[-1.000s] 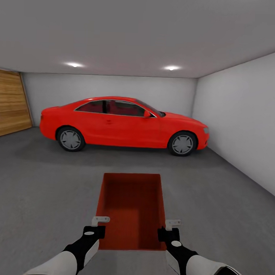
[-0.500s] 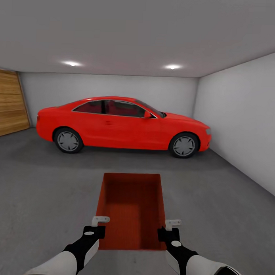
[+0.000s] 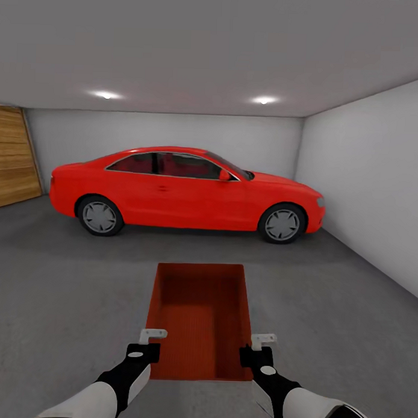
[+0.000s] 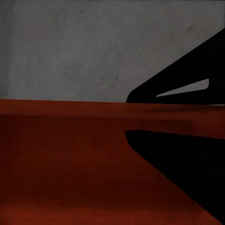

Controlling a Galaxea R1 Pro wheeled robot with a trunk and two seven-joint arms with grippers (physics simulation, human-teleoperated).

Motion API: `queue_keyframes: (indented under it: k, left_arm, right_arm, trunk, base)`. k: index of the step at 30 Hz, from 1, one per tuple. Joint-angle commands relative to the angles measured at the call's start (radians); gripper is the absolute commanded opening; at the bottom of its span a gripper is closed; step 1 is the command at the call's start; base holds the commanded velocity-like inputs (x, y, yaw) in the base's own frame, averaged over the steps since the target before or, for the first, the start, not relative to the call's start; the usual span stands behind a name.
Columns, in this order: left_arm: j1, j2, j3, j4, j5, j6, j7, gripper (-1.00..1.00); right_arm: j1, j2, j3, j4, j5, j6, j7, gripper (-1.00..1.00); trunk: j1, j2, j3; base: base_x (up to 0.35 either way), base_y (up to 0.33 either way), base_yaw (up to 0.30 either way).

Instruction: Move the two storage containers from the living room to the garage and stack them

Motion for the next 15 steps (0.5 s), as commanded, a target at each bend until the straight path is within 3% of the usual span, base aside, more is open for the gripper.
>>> queue_keyframes:
  k: [1,11,15]
  left_arm:
    - [-0.001,-0.005,0.060,-0.054,-0.026,0.004,0.005,-1.00]
    - [-0.001,-0.005,0.060,-0.054,-0.026,0.004,0.005,-1.00]
    - [-0.001,-0.006,0.060,-0.054,-0.026,0.004,0.005,-1.00]
  right_arm:
    - [-0.001,0.001,-0.006,0.005,-0.032,-0.008,-0.008,-1.00]
    - [-0.001,0.001,-0.005,0.005,-0.032,-0.010,-0.008,-1.00]
    - [-0.001,0.001,-0.005,0.005,-0.032,-0.010,-0.009,-1.00]
  trunk:
    - [0.001,-0.001,-0.001]
    - [0.001,-0.001,-0.001]
    - [0.001,-0.001,-0.001]
  base:
    - [0.319,0.000,0.000]
    - [0.319,0.000,-0.003]
    - [0.319,0.000,-0.150]
